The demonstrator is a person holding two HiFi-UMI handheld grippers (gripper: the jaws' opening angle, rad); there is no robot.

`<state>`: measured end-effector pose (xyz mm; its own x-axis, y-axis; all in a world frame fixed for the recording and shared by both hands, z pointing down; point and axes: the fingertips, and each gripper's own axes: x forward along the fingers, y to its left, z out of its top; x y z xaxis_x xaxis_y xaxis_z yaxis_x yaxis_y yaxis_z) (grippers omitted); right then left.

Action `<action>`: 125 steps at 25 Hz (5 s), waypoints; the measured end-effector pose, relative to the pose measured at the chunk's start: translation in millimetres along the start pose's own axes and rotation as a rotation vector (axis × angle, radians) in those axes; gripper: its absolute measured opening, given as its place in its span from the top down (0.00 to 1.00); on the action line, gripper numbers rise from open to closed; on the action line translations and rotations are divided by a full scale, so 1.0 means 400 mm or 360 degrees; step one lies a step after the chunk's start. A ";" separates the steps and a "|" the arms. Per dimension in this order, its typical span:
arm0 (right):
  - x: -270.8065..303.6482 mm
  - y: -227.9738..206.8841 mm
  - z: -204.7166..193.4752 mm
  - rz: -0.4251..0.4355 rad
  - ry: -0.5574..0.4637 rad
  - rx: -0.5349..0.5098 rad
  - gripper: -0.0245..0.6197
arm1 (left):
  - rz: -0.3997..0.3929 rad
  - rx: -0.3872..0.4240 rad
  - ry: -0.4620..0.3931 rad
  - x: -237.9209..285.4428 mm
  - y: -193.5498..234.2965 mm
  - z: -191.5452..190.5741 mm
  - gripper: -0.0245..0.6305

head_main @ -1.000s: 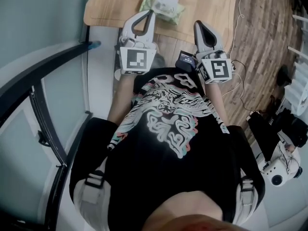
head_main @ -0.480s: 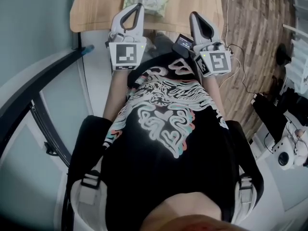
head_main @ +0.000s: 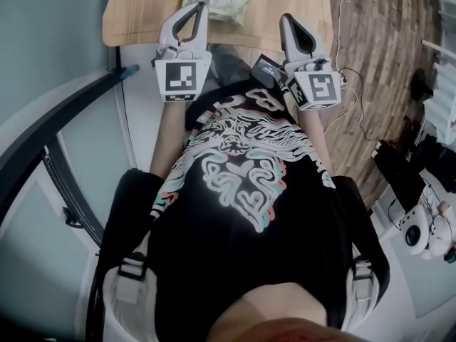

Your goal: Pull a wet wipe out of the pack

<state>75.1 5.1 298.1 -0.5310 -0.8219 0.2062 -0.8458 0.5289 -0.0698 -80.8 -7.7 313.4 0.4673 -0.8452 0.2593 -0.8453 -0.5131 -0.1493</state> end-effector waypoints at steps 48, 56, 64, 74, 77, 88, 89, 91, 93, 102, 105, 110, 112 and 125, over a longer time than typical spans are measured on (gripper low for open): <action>0.243 0.018 -0.260 0.0365 0.0374 -0.0032 0.96 | -0.0095 -0.0233 0.0403 0.185 -0.081 -0.312 0.98; 0.283 0.047 -0.291 0.0443 0.0461 -0.0056 0.96 | -0.0081 -0.0218 0.0424 0.198 -0.060 -0.318 0.98; 0.317 0.090 -0.328 0.0581 0.0590 -0.0153 0.86 | -0.0078 -0.0255 0.0405 0.198 -0.039 -0.316 0.98; 0.362 0.115 -0.340 0.0673 0.0615 -0.0191 0.75 | -0.0087 -0.0336 0.0417 0.211 -0.031 -0.316 0.98; 0.371 0.122 -0.345 0.0687 0.0623 -0.0200 0.75 | -0.0102 -0.0325 0.0429 0.214 -0.032 -0.317 0.98; 0.394 0.148 -0.355 0.0744 0.0649 -0.0288 0.75 | -0.0108 -0.0320 0.0425 0.213 -0.026 -0.319 0.98; 0.394 0.148 -0.356 0.0746 0.0656 -0.0289 0.75 | -0.0109 -0.0318 0.0425 0.213 -0.027 -0.319 0.98; 0.394 0.152 -0.357 0.0762 0.0664 -0.0273 0.75 | -0.0111 -0.0316 0.0426 0.212 -0.027 -0.320 0.98; 0.392 0.157 -0.358 0.0786 0.0668 -0.0255 0.76 | -0.0113 -0.0322 0.0430 0.211 -0.028 -0.321 0.98; 0.383 0.165 -0.365 0.0771 0.0673 -0.0377 0.94 | -0.0107 -0.0327 0.0436 0.210 -0.026 -0.322 0.98; 0.383 0.166 -0.362 0.0773 0.0667 -0.0371 0.95 | -0.0104 -0.0318 0.0444 0.210 -0.025 -0.323 0.98; 0.383 0.166 -0.353 0.0790 0.0678 -0.0340 0.95 | -0.0093 -0.0313 0.0437 0.209 -0.023 -0.314 0.98; 0.384 0.166 -0.347 0.0786 0.0655 -0.0343 0.95 | -0.0084 -0.0317 0.0431 0.208 -0.022 -0.314 0.98; 0.379 0.163 -0.322 0.0771 0.0597 -0.0266 0.95 | -0.0141 -0.0303 0.0436 0.210 -0.033 -0.311 0.98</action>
<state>-54.0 -57.7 450.3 -0.7718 -0.3670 0.5192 -0.4785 0.8731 -0.0941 -62.6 -53.5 456.0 0.4760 -0.7138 0.5138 -0.8497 -0.5239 0.0595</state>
